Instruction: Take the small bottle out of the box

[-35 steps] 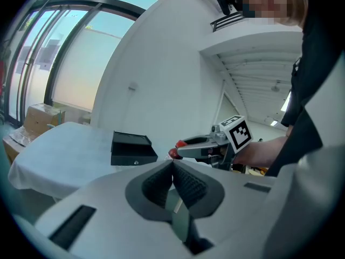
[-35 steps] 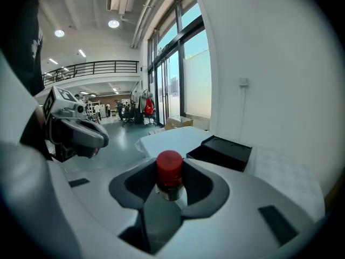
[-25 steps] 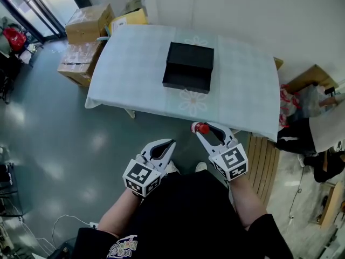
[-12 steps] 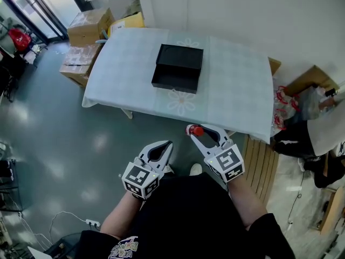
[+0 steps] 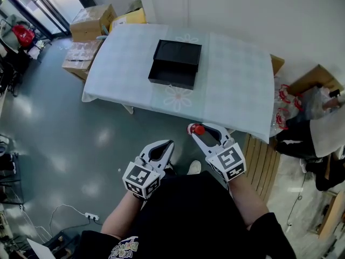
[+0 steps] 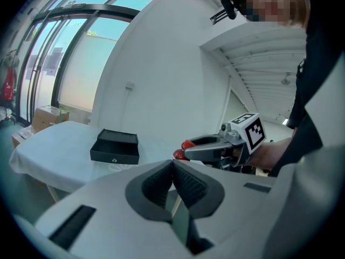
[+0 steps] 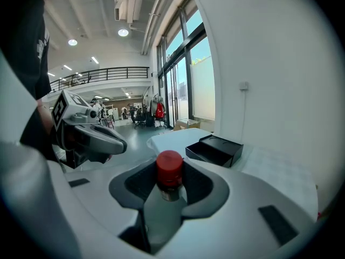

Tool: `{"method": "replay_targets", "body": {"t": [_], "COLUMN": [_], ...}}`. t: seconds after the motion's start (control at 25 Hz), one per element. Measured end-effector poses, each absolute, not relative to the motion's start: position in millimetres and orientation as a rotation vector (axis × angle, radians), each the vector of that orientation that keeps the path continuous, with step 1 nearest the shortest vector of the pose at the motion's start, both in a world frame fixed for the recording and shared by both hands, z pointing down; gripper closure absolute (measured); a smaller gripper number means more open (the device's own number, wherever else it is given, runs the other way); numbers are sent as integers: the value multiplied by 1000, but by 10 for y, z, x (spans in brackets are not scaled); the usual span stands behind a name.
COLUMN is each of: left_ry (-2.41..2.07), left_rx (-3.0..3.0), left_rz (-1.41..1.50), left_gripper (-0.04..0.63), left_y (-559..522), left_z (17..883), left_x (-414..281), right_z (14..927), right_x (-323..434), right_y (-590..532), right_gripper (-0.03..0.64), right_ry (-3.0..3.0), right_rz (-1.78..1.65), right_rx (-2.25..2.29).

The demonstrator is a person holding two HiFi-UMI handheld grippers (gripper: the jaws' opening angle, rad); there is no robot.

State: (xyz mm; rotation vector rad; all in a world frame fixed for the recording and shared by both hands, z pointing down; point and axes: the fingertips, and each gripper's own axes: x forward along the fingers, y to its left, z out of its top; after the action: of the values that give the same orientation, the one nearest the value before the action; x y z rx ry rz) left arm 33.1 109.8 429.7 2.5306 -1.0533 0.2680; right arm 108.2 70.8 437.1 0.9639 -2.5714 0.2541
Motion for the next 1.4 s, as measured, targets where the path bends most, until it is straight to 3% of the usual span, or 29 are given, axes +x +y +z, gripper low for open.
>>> {"method": "replay_targets", "body": {"t": [1.4], "left_ry": [-1089], "left_rx": [2510], "left_rz": [263], "left_gripper": [568], "left_y": [1180], "left_z": [4318], "left_x": [326], "right_z": [4386], "right_x": [1069], "right_y": [738], "right_gripper": [456], "right_ry": [-2581], "right_rz": [240], "right_rx": [910]}}
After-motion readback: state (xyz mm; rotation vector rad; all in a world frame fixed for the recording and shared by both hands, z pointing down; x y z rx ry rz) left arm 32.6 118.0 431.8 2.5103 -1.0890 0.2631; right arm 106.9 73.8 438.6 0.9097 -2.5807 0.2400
